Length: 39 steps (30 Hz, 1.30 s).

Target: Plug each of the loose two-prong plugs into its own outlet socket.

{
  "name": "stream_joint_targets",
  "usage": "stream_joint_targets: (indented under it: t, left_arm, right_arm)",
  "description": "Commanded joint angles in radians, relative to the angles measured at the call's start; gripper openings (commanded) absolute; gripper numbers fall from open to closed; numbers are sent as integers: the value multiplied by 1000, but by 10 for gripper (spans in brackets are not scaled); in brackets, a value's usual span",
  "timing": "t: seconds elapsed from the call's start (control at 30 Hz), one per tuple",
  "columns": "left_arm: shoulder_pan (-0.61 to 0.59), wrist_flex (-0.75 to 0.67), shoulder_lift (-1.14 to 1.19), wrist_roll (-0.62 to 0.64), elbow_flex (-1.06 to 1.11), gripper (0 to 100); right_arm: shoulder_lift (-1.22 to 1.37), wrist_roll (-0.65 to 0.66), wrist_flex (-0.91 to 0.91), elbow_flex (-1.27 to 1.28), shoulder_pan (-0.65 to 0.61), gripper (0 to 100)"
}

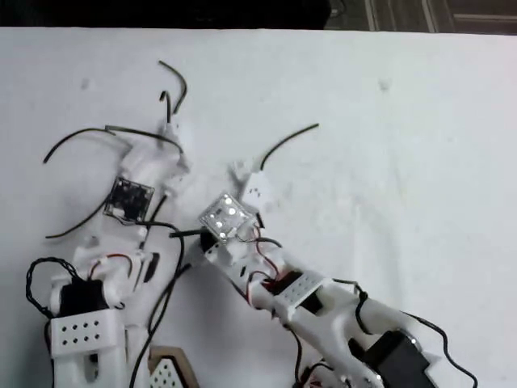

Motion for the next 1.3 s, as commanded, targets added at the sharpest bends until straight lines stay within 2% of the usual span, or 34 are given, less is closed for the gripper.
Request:
stream_joint_targets:
  t: [0.0,0.17,0.33,0.57,0.63,0.77,0.9,1.27]
  left_arm:
    - [-8,-17,-15,-8,-3,260]
    - [-8,-17,-15,-8,-3,260]
    - [-8,-17,-15,-8,-3,260]
    - [-8,-17,-15,-8,-3,260]
    - [-8,-17,-15,-8,-3,260]
    - [-8,-17,-15,-8,-2,260]
    - [-8,-17,-15,-8,-2,260]
    - [-8,-17,-15,-8,-2,260]
  right_arm:
    - [48,12,82,-68,-2,17]
    - [76,11,171,-127,1,17]
    - [27,6,176,-127,2,22]
    - [-171,-32,278,-106,2,133]
    - [-205,-78,309,-106,1,133]
    - [-219,-91,349,-103,-2,130]
    - [-219,-87,354,-100,-2,7]
    - [-217,-86,354,-46,1,17]
